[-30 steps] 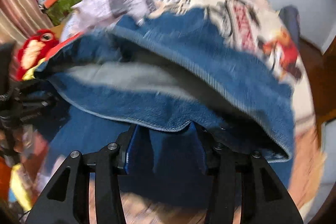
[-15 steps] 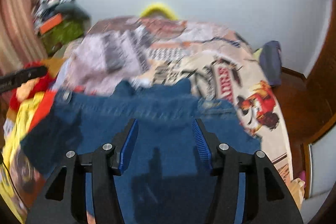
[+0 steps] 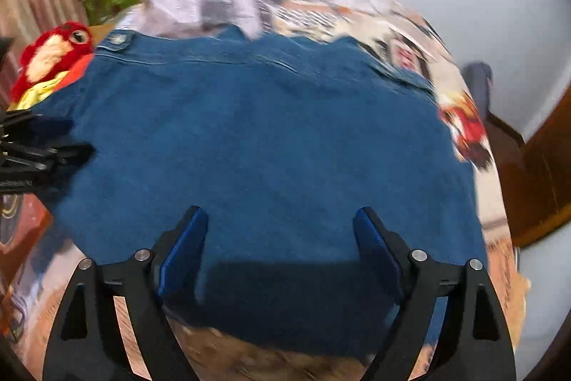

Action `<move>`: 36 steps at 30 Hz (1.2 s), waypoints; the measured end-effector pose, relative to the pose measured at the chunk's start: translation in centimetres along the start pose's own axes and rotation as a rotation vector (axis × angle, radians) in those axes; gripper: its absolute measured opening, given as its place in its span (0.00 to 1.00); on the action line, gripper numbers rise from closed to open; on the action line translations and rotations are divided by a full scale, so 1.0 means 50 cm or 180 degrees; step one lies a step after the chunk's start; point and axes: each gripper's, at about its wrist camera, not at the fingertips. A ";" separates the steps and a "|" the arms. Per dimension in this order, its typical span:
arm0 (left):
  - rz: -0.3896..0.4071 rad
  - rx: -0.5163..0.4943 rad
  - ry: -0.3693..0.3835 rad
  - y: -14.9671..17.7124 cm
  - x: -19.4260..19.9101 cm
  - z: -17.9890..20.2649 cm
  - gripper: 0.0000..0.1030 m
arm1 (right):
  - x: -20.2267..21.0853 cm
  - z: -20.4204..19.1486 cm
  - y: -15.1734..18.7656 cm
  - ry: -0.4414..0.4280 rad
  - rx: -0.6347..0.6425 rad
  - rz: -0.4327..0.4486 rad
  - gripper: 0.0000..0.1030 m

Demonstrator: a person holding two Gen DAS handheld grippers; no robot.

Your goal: Fold large clothes

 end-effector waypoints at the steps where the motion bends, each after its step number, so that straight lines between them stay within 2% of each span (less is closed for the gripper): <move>1: 0.0019 -0.0006 -0.0049 0.007 0.004 0.000 0.70 | 0.006 0.012 0.010 -0.0021 -0.0046 0.0026 0.81; 2: 0.0038 -0.0009 -0.0100 0.013 0.008 -0.001 0.70 | 0.015 0.032 0.022 -0.0051 -0.0109 0.0093 0.81; 5: 0.0093 0.0009 -0.0244 0.035 0.024 -0.012 0.73 | 0.039 0.073 0.046 0.0186 -0.0273 0.0102 0.82; 6: 0.0097 0.0035 -0.0259 0.042 0.030 -0.016 0.73 | 0.042 0.089 0.056 0.0258 -0.0317 0.0038 0.82; 8: 0.0099 0.0096 -0.0206 0.055 0.043 -0.030 0.75 | 0.056 0.109 0.077 0.0211 -0.0405 0.0067 0.82; 10: 0.0112 0.0163 -0.0183 0.069 0.060 -0.040 0.76 | 0.067 0.130 0.102 0.0372 -0.0506 0.0052 0.82; 15: 0.0160 0.0266 -0.0268 0.088 0.094 -0.058 0.76 | 0.094 0.168 0.138 0.0239 -0.0827 -0.0094 0.83; 19: 0.0236 0.0448 -0.0758 0.108 0.125 -0.087 0.77 | 0.102 0.169 0.151 0.0351 -0.0873 -0.0224 0.83; 20: 0.0233 0.0528 -0.0779 0.113 0.129 -0.099 0.77 | 0.110 0.165 0.153 0.0338 -0.0859 -0.0214 0.83; 25: 0.0275 0.1320 -0.0455 0.152 0.173 -0.189 0.77 | 0.148 0.146 0.151 0.0347 -0.0732 -0.0073 0.83; 27: 0.0330 0.1473 -0.0288 0.167 0.186 -0.199 0.77 | 0.166 0.133 0.147 0.0313 -0.0694 0.0003 0.83; 29: 0.0312 0.1630 -0.0010 0.180 0.186 -0.204 0.77 | 0.173 0.123 0.140 0.0276 -0.0666 0.0045 0.83; 30: 0.0278 0.1720 0.0205 0.186 0.179 -0.204 0.77 | 0.176 0.116 0.136 0.0256 -0.0649 0.0063 0.83; 34: 0.0089 0.1999 0.0970 0.197 0.124 -0.188 0.77 | 0.176 0.094 0.126 0.0218 -0.0586 0.0096 0.83; 36: 0.0020 0.2065 0.1247 0.196 0.099 -0.170 0.77 | 0.177 0.084 0.123 0.0214 -0.0551 0.0093 0.83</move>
Point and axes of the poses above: each gripper's, at about its wrist camera, not at the fingertips, and x roughly against the way its jaws point, z to its right, y to its underside
